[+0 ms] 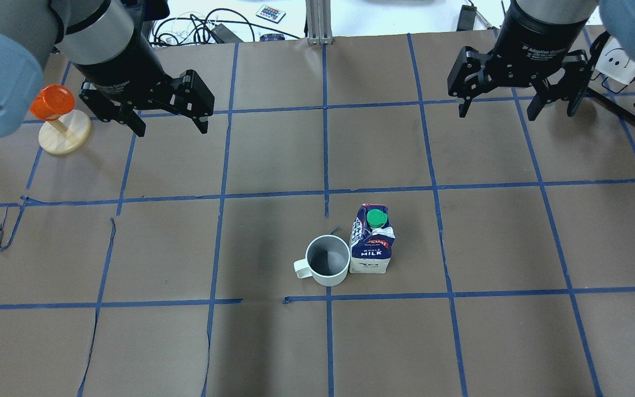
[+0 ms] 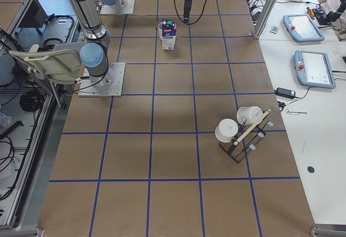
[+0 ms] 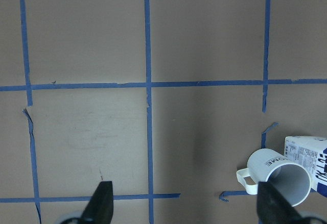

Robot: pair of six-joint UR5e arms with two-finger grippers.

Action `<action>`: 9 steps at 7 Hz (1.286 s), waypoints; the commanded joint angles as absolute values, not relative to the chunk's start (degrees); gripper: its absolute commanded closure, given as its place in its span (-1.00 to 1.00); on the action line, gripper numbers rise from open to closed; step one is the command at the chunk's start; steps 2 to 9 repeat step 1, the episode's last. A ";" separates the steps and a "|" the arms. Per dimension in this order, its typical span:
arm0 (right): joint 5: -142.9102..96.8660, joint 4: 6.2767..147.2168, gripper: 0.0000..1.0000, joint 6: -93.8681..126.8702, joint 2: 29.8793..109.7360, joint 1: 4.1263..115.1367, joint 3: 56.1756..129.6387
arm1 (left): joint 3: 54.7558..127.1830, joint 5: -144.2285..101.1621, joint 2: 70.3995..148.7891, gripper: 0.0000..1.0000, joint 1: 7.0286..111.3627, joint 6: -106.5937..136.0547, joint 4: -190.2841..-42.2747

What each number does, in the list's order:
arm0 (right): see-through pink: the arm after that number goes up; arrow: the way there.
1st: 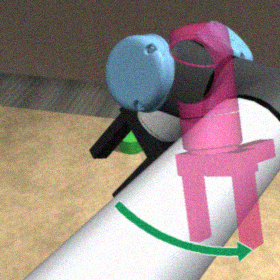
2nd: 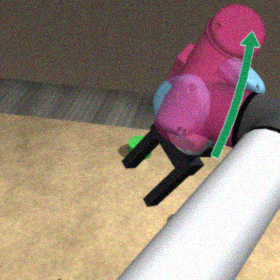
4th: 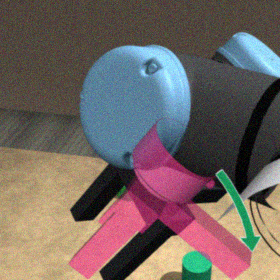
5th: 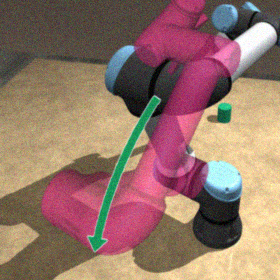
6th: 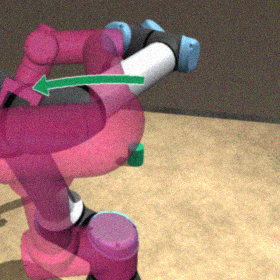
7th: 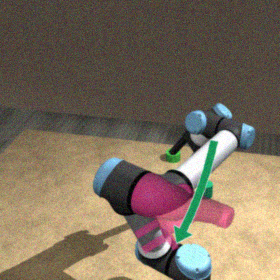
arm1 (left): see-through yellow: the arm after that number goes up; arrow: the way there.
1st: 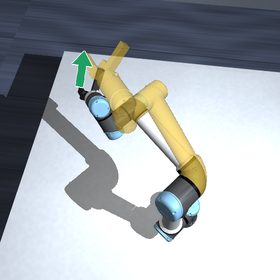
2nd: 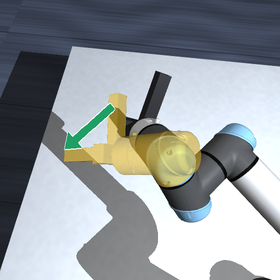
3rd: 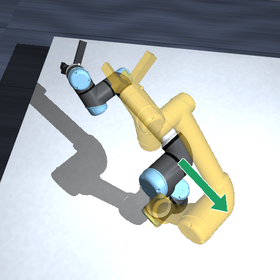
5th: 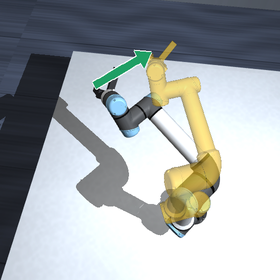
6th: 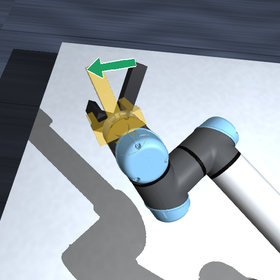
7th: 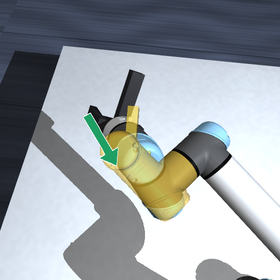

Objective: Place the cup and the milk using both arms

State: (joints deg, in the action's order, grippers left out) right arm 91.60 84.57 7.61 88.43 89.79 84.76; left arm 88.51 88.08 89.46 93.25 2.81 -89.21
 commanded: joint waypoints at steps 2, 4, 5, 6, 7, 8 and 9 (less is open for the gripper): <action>92.11 84.20 -1.00 7.56 88.51 89.74 84.81 | 88.51 88.07 89.47 -1.00 93.25 2.81 -89.21; 92.11 84.20 -1.00 7.56 88.51 89.74 84.81 | 88.51 88.07 89.47 -1.00 93.25 2.81 -89.21; 92.11 84.20 -1.00 7.56 88.51 89.74 84.81 | 88.51 88.07 89.47 -1.00 93.25 2.81 -89.21; 92.11 84.20 -1.00 7.56 88.51 89.74 84.81 | 88.51 88.07 89.47 -1.00 93.25 2.81 -89.21; 92.11 84.20 -1.00 7.56 88.51 89.74 84.81 | 88.51 88.07 89.47 -1.00 93.25 2.81 -89.21; 92.11 84.20 -1.00 7.56 88.51 89.74 84.81 | 88.51 88.07 89.47 -1.00 93.25 2.81 -89.21; 92.11 84.20 -1.00 7.56 88.51 89.74 84.81 | 88.51 88.07 89.47 -1.00 93.25 2.81 -89.21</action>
